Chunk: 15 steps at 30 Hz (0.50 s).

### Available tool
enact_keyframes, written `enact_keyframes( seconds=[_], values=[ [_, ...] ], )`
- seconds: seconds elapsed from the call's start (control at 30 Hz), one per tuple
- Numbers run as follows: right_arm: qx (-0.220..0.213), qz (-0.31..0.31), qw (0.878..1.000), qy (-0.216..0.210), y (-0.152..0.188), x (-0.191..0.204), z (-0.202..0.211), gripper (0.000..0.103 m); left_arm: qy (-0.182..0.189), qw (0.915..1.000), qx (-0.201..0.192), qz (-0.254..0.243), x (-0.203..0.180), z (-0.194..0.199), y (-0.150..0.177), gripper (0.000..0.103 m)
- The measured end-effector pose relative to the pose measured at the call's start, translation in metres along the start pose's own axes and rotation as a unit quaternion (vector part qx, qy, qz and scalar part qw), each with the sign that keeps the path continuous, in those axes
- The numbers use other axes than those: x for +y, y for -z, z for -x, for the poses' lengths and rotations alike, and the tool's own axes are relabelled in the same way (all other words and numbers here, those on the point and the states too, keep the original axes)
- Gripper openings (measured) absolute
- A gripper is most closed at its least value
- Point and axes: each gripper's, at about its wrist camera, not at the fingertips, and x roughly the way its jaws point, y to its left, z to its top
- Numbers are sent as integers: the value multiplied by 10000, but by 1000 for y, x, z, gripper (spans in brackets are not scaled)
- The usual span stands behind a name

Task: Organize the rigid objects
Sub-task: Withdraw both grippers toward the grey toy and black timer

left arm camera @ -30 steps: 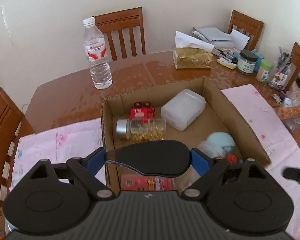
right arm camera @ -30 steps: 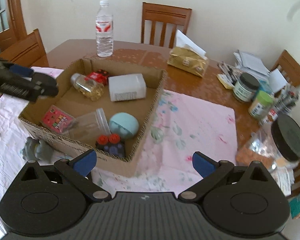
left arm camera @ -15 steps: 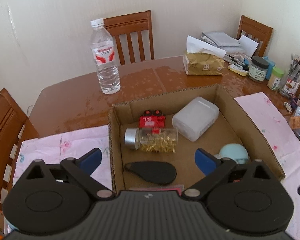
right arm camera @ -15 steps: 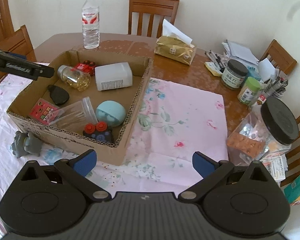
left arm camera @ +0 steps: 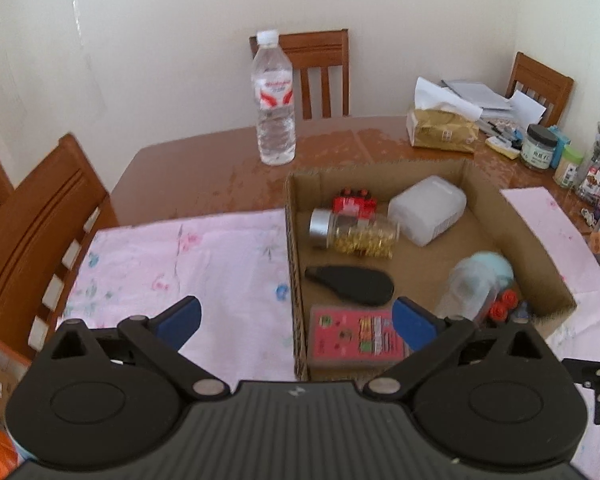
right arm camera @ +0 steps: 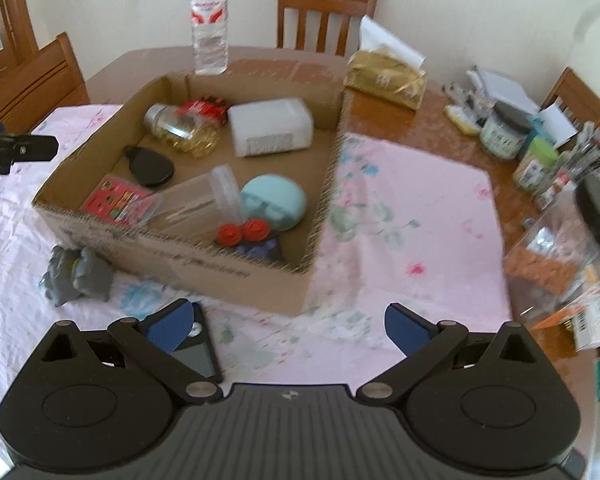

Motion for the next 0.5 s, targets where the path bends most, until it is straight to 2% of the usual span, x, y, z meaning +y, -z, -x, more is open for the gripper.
enact_keyframes(
  seconds=[0.27, 0.5],
  values=[
    [517, 167, 9982, -237, 22, 35, -33, 103, 199, 9982, 414, 394, 10, -6, 36, 101],
    [725, 191, 9971, -99, 39, 58, -52, 103, 354, 9971, 605, 306, 7, -11, 51, 101]
  ],
)
